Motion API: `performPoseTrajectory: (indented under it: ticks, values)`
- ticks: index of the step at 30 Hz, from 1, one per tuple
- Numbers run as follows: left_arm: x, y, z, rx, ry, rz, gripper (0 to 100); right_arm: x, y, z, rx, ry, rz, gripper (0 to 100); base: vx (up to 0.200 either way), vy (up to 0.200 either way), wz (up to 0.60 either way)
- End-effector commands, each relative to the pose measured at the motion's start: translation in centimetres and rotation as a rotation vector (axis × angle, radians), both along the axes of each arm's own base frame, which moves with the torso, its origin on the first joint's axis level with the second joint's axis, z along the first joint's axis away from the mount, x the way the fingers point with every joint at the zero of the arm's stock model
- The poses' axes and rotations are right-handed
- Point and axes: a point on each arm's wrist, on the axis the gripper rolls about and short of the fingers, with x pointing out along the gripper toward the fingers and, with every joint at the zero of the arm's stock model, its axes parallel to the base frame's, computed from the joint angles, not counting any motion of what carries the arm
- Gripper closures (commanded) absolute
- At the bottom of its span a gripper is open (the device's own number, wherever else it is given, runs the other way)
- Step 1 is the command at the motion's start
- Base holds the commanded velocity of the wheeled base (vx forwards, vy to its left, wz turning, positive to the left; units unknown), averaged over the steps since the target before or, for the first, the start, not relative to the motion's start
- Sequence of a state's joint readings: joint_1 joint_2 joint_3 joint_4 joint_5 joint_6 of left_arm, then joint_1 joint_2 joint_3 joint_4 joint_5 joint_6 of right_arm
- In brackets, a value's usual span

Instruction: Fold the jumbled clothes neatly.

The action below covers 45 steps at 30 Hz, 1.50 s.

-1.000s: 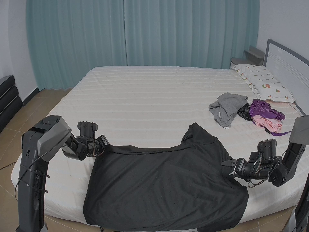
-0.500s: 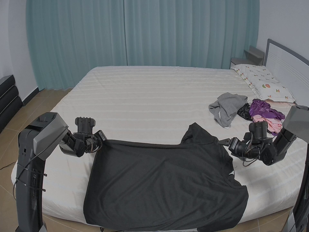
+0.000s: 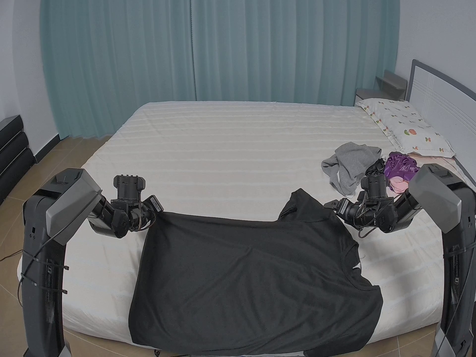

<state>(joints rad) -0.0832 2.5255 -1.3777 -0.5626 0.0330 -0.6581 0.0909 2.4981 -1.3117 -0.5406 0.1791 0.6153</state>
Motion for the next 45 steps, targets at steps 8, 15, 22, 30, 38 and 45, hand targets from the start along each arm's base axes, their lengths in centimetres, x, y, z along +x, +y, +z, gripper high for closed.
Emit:
performPoseTrajectory:
  ticks: [8, 15, 22, 30, 38, 45]
  values:
    - [0.0, -0.5, 0.2, 0.001, -0.004, -0.008, 100, 2.8, 0.1, -3.3, -0.030, -0.015, 0.011, 0, 0.000, 0.000, 0.00]
    - [-0.1, -0.5, 0.2, 0.000, -0.001, -0.008, 100, 2.8, 0.3, -3.7, -0.040, -0.013, 0.023, 100, 0.000, 0.000, 0.00]
    - [-0.1, -0.3, 1.0, 0.012, -0.019, 0.014, 100, 2.8, -0.3, -1.9, -0.030, -0.043, 0.002, 100, 0.000, 0.000, 0.00]
    - [-0.2, 0.2, 2.8, 0.011, -0.054, 0.026, 100, 3.1, -1.9, 1.9, 0.008, -0.169, -0.060, 100, 0.000, 0.000, 0.00]
    - [0.2, 0.9, 3.8, 0.009, -0.075, 0.044, 100, 3.5, -2.9, 5.4, 0.029, -0.293, -0.105, 100, 0.000, 0.000, 0.00]
    - [0.6, 1.4, 5.0, 0.004, -0.117, 0.057, 100, 3.6, -2.8, 7.9, 0.037, -0.372, -0.104, 100, 0.000, 0.000, 0.00]
